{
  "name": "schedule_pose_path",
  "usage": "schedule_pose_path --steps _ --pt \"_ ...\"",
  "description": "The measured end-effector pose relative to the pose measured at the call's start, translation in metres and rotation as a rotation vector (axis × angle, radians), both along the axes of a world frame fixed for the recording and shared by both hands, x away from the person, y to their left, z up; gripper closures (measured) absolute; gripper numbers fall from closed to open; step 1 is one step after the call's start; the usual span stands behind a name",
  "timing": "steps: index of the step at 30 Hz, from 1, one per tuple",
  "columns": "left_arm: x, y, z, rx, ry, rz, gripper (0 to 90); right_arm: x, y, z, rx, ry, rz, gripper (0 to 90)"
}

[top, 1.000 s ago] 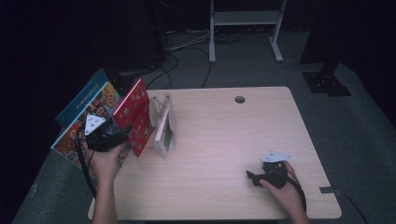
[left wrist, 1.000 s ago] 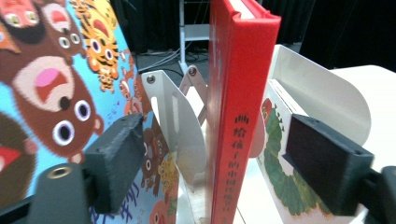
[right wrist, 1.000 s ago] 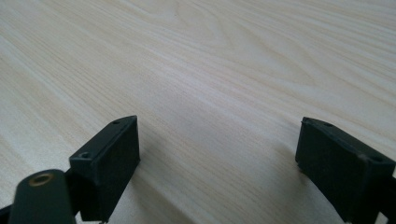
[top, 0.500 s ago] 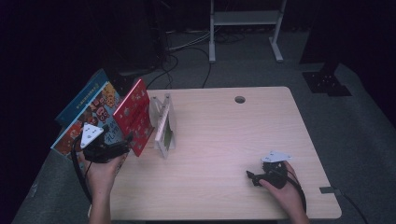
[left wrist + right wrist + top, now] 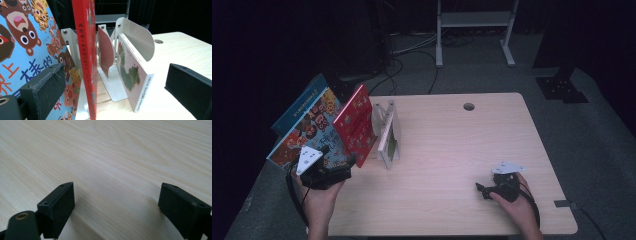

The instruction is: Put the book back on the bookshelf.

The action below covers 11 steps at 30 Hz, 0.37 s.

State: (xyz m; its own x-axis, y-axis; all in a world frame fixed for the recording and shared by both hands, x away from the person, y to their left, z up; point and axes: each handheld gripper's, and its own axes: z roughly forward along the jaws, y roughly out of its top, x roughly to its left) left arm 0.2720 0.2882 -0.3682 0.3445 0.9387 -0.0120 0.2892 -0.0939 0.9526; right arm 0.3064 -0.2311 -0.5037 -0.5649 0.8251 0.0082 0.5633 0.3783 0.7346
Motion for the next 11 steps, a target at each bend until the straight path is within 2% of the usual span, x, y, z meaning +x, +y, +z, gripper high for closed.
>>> schedule_pose_path --steps 6,11 --pt "-0.0043 -0.0017 0.0001 0.0 -0.007 -0.004 2.2 0.0001 -0.0001 0.0 0.0 0.0 -0.002 12.8" --pt "-0.0051 -0.0017 -0.0019 0.001 0.005 -0.013 2.2 0.0001 -0.0002 0.0 0.0 0.0 -0.003 12.8"
